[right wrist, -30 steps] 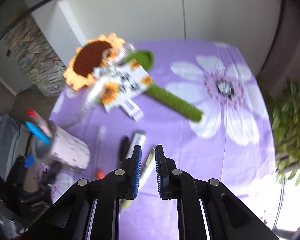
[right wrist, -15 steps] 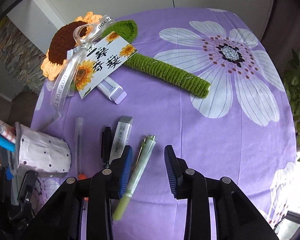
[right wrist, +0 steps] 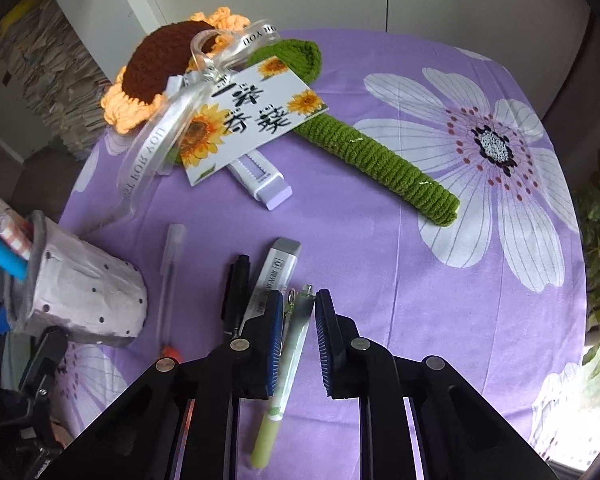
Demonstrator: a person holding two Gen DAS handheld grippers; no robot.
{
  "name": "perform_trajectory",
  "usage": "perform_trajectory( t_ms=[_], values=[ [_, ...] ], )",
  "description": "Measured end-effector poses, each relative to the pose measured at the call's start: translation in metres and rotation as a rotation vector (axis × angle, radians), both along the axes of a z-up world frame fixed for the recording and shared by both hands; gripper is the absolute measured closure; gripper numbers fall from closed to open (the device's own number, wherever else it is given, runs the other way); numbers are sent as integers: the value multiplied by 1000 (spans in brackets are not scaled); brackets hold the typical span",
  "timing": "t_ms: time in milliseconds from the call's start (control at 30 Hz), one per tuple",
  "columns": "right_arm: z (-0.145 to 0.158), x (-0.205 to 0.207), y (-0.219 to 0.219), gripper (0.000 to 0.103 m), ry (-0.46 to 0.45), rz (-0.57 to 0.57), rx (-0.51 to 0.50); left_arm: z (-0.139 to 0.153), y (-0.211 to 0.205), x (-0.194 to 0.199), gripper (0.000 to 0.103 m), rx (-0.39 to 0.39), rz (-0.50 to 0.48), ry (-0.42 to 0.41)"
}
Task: Organize stationery
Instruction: 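Lower the right tool onto the green highlighter and close on it, then carry the green highlighter with the right tool into the grey cup and release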
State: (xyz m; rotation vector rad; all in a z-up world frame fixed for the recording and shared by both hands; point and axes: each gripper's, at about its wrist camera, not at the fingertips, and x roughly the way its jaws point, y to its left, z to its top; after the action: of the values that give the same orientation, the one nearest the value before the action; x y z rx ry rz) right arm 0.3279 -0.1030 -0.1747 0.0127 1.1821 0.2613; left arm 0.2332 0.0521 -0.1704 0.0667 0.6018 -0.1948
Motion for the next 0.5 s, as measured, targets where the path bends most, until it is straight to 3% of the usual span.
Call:
perform_trajectory(
  t_ms=[500],
  values=[
    [124, -77, 4, 87, -355, 130, 129, 0, 0, 0, 38, -1, 3, 6]
  ],
)
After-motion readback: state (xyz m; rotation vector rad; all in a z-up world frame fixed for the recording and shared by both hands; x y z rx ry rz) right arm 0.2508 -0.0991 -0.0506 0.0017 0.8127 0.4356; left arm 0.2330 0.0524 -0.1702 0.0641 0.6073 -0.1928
